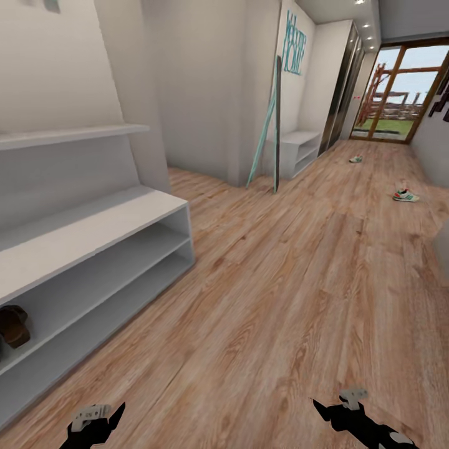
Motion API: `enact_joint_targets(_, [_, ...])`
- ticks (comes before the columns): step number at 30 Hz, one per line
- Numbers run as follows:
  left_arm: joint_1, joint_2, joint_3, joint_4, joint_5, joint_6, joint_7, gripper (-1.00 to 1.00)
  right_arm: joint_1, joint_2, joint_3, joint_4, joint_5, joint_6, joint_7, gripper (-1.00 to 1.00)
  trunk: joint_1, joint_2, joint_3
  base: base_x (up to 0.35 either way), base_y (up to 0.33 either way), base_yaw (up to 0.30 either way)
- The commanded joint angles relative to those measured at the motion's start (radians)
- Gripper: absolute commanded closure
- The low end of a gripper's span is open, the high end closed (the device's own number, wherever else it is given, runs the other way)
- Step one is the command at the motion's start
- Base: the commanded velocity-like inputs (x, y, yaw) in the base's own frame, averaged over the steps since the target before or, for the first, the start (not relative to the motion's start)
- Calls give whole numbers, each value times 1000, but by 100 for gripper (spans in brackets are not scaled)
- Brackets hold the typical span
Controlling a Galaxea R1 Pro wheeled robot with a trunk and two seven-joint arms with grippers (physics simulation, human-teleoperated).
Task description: Pick up the two gym shoes and the two sandals from the corridor floor and place them onto the hallstand (shoe rack) in the corridor, making sure they are on the rack and not on the floor. Arrange them so the two gym shoes are next to each other and the two sandals are next to each other.
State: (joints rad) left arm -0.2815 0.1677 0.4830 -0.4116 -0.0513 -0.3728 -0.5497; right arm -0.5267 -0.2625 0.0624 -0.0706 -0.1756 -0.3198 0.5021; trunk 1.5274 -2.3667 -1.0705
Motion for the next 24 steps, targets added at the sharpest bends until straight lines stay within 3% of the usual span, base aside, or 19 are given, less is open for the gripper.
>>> enact_joint_targets(1, [-1,-1,8,1,-5,-3,-7,-100,-1,0,7,2,-10,-2,4,-100,0,0,-1,0,0,-288])
enact_joint_targets(24, [-1,-2,8,2,-6,-3,-7,-100,-1,2,7,3,-10,-2,4,-100,0,0,-1,0,0,-290])
